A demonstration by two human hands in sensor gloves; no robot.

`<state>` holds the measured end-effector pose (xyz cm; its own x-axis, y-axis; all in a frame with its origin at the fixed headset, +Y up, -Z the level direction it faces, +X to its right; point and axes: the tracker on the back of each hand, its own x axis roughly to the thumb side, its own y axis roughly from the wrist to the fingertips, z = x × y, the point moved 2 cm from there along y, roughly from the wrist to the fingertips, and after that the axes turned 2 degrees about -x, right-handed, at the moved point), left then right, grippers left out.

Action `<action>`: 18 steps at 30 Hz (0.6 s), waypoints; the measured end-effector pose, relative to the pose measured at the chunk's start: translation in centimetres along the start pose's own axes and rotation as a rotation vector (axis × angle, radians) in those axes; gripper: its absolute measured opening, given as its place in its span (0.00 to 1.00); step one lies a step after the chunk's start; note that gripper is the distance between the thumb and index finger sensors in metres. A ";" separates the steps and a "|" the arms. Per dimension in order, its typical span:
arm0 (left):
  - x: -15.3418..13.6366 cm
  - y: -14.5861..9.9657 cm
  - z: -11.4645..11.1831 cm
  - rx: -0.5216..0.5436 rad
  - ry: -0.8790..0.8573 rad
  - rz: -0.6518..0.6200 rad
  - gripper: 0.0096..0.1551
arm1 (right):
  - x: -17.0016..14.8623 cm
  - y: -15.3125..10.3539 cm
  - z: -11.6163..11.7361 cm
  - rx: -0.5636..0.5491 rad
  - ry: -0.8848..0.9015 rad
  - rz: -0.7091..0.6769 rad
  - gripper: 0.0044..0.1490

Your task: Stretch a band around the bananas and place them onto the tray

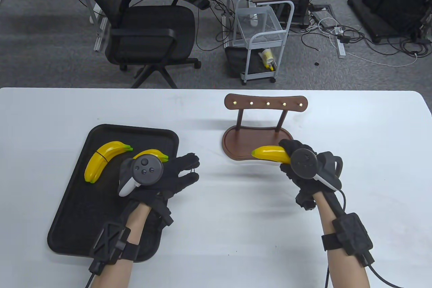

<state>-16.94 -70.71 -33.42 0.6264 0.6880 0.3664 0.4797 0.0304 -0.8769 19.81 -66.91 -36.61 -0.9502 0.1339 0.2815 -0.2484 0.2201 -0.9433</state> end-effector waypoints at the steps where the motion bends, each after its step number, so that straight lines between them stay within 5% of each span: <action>1: 0.1 0.0 -0.1 -0.003 -0.003 -0.003 0.41 | 0.9 0.2 -0.1 -0.002 0.008 -0.017 0.47; 18: 0.4 0.5 -1.5 -0.061 -0.047 -0.008 0.42 | 10.4 0.6 2.1 0.013 0.085 -0.180 0.47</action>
<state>-15.50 -71.49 -33.21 0.5934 0.7213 0.3572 0.5218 -0.0068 -0.8531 9.33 -67.40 -34.64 -0.8709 0.1752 0.4591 -0.4157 0.2355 -0.8785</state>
